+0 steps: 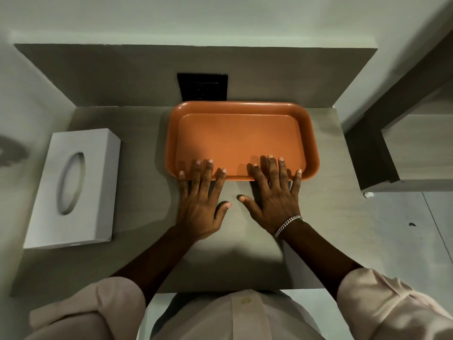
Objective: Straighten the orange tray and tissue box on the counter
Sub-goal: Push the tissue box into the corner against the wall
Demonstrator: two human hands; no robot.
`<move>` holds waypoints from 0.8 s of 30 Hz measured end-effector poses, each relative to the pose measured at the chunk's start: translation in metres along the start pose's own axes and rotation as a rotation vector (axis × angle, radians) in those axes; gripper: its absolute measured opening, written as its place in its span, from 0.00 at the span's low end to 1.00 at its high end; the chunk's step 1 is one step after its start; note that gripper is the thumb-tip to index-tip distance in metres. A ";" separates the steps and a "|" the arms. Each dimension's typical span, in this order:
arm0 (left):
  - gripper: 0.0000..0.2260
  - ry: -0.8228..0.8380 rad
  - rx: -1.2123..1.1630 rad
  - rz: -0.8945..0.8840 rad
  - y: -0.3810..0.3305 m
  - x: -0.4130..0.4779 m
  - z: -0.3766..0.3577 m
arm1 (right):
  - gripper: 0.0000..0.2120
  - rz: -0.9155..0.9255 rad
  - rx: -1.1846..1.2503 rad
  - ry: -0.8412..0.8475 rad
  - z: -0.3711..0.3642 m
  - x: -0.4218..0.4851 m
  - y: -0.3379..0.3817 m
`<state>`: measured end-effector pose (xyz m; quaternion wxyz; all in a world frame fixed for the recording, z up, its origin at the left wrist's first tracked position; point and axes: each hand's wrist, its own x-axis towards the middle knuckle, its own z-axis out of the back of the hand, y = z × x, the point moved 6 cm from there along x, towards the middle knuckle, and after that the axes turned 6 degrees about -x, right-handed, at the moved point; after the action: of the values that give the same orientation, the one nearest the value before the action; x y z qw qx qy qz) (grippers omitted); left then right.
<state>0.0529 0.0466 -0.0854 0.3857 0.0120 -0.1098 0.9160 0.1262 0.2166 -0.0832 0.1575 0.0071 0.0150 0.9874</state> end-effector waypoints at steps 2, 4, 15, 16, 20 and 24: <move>0.33 -0.038 -0.096 0.017 0.007 -0.010 0.010 | 0.38 0.042 0.076 -0.039 0.008 -0.002 0.008; 0.33 -0.093 -0.201 0.085 0.019 -0.022 0.023 | 0.38 0.117 0.144 -0.076 0.019 -0.003 0.023; 0.31 -0.315 -0.224 0.366 0.081 -0.093 0.083 | 0.33 0.545 0.337 -0.062 0.047 -0.010 0.149; 0.31 -0.343 -0.209 0.388 0.088 -0.097 0.089 | 0.33 0.580 0.340 -0.056 0.047 -0.011 0.160; 0.34 -0.361 -0.177 0.566 0.128 -0.113 0.105 | 0.34 0.703 0.290 0.001 0.035 -0.008 0.199; 0.40 -0.268 -0.090 0.731 0.163 -0.122 0.108 | 0.35 0.761 0.209 0.074 0.018 -0.001 0.225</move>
<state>0.0165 -0.1729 -0.0248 0.0163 0.0746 -0.1963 0.9776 0.0574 0.0031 -0.0578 -0.2217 -0.0073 0.1175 0.9680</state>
